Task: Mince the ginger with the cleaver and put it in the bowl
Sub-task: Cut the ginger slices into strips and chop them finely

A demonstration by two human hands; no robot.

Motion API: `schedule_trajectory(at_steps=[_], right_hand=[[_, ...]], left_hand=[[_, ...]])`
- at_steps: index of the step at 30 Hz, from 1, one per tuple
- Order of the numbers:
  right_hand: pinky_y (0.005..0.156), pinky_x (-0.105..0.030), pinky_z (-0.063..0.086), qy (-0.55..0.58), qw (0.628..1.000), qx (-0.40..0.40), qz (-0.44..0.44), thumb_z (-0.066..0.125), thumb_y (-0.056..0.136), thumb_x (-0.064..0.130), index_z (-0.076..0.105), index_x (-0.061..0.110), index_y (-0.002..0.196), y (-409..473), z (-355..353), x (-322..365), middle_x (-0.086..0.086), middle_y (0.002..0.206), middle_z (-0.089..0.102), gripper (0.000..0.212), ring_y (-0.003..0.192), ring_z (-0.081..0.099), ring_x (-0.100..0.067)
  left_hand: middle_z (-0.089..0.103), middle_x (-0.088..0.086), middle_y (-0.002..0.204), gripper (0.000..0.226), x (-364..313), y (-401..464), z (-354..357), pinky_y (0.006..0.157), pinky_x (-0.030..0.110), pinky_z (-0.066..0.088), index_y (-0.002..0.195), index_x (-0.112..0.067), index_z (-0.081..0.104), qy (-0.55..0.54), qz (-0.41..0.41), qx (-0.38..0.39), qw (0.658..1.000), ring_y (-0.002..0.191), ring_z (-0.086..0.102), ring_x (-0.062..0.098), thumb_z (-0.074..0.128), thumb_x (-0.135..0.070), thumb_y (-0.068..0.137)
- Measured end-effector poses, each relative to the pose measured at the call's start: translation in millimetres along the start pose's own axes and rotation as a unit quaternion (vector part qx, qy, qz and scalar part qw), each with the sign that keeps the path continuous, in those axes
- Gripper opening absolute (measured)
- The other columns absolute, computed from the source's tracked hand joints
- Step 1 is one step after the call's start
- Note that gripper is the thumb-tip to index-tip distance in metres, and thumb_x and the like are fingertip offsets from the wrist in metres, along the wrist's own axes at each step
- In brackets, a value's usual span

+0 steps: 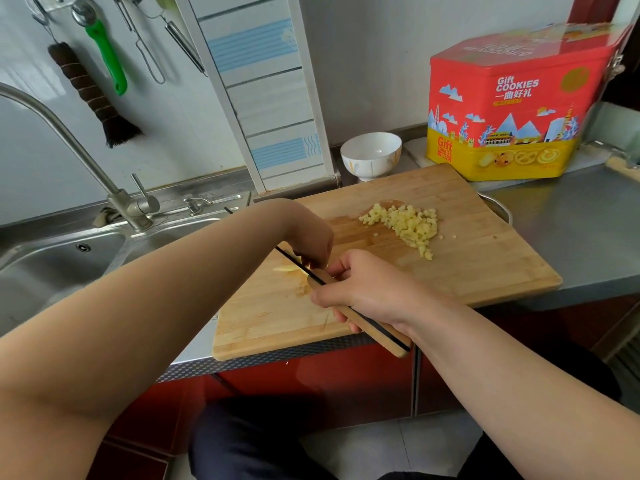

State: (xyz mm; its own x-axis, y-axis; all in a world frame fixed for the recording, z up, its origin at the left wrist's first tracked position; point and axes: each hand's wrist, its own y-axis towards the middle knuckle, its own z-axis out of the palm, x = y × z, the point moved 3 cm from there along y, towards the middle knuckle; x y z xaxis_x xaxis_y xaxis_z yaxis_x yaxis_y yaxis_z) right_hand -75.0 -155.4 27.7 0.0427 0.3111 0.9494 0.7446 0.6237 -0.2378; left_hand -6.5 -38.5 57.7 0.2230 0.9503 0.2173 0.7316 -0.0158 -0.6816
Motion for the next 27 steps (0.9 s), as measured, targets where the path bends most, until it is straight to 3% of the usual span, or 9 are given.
schedule_trajectory(at_steps=[5,9,11,13,15,17,19,22,27], right_hand=[[0.056,-0.036,0.049,-0.025,1.000,0.000,-0.009,0.075,0.077,0.023,0.046,0.017,0.115,-2.5,-2.5,-0.8,-0.016,0.091,0.070,0.048,0.065,0.061,-0.017],[0.046,-0.027,0.047,-0.022,1.000,-0.010,-0.016,0.074,0.081,0.017,0.048,0.016,0.113,-8.2,-11.4,4.4,-0.008,0.085,0.065,0.041,0.054,0.058,-0.008],[0.044,-0.026,0.046,-0.012,1.000,-0.020,-0.006,0.074,0.082,0.015,0.049,0.013,0.117,-9.9,-18.8,5.9,-0.004,0.076,0.064,0.044,0.047,0.056,-0.006],[0.043,-0.026,0.045,0.016,1.000,-0.025,0.002,0.071,0.082,0.011,0.051,0.009,0.116,-10.1,-26.6,6.6,-0.004,0.070,0.065,0.040,0.046,0.055,-0.008],[0.042,-0.026,0.044,0.046,0.999,-0.030,0.002,0.068,0.084,0.008,0.057,0.004,0.106,-10.0,-33.8,7.5,-0.005,0.068,0.065,0.026,0.047,0.054,-0.011],[0.041,-0.025,0.042,0.064,0.997,-0.035,-0.002,0.065,0.087,0.007,0.060,0.002,0.092,-10.0,-41.0,8.6,-0.004,0.061,0.064,0.008,0.045,0.052,-0.012],[0.040,-0.024,0.042,0.071,0.997,-0.037,0.005,0.063,0.090,0.008,0.061,0.001,0.087,-9.4,-46.7,8.8,0.000,0.052,0.061,0.008,0.042,0.050,-0.011],[0.039,-0.023,0.041,0.085,0.996,-0.035,0.019,0.060,0.092,0.009,0.061,-0.001,0.088,-8.2,-53.5,7.8,0.001,0.049,0.060,0.011,0.041,0.050,-0.010],[0.038,-0.021,0.041,0.095,0.995,-0.026,0.032,0.058,0.093,0.009,0.061,-0.004,0.087,-5.7,-58.1,4.3,0.001,0.048,0.059,0.014,0.039,0.049,-0.010]], left_hand=[[0.061,-0.008,0.091,0.021,12.8,-8.4,-6.6,0.071,0.021,0.042,0.108,-0.019,0.066,-0.111,0.051,-0.048,0.991,0.078,0.053,0.006,0.048,-0.024,0.099],[0.064,-0.012,0.097,0.019,31.7,-30.0,-22.7,0.084,0.022,0.045,0.104,-0.024,0.067,-0.211,0.083,-0.262,0.938,0.088,0.057,0.000,0.049,-0.024,0.098],[0.065,-0.009,0.098,0.018,43.5,-44.4,-26.0,0.085,0.019,0.047,0.099,-0.022,0.067,-0.259,0.069,-0.456,0.848,0.088,0.057,0.002,0.049,-0.021,0.097],[0.065,-0.008,0.098,0.017,53.0,-60.2,-18.4,0.077,0.012,0.046,0.099,-0.019,0.066,-0.332,0.071,-0.624,0.703,0.086,0.058,0.001,0.049,-0.017,0.096],[0.066,-0.007,0.098,0.015,61.0,-68.5,-3.5,0.075,0.013,0.046,0.097,-0.020,0.065,-0.394,0.066,-0.709,0.582,0.089,0.061,0.002,0.050,-0.017,0.095],[0.067,-0.007,0.096,0.012,66.6,-62.9,16.3,0.074,0.014,0.046,0.096,-0.023,0.064,-0.438,0.040,-0.724,0.531,0.089,0.062,0.004,0.052,-0.020,0.095],[0.066,-0.012,0.089,0.008,70.4,-47.6,38.7,0.070,0.011,0.044,0.095,-0.024,0.066,-0.465,-0.004,-0.698,0.545,0.082,0.060,0.001,0.058,-0.024,0.094],[0.064,-0.017,0.082,0.008,73.4,-16.0,73.8,0.069,0.016,0.045,0.092,-0.025,0.068,-0.469,-0.076,-0.604,0.640,0.078,0.059,0.001,0.063,-0.032,0.092],[0.063,-0.013,0.103,0.021,59.0,9.6,104.7,0.080,0.026,0.045,0.109,-0.024,0.066,-0.457,-0.080,-0.508,0.726,0.097,0.058,0.007,0.056,-0.035,0.095]])
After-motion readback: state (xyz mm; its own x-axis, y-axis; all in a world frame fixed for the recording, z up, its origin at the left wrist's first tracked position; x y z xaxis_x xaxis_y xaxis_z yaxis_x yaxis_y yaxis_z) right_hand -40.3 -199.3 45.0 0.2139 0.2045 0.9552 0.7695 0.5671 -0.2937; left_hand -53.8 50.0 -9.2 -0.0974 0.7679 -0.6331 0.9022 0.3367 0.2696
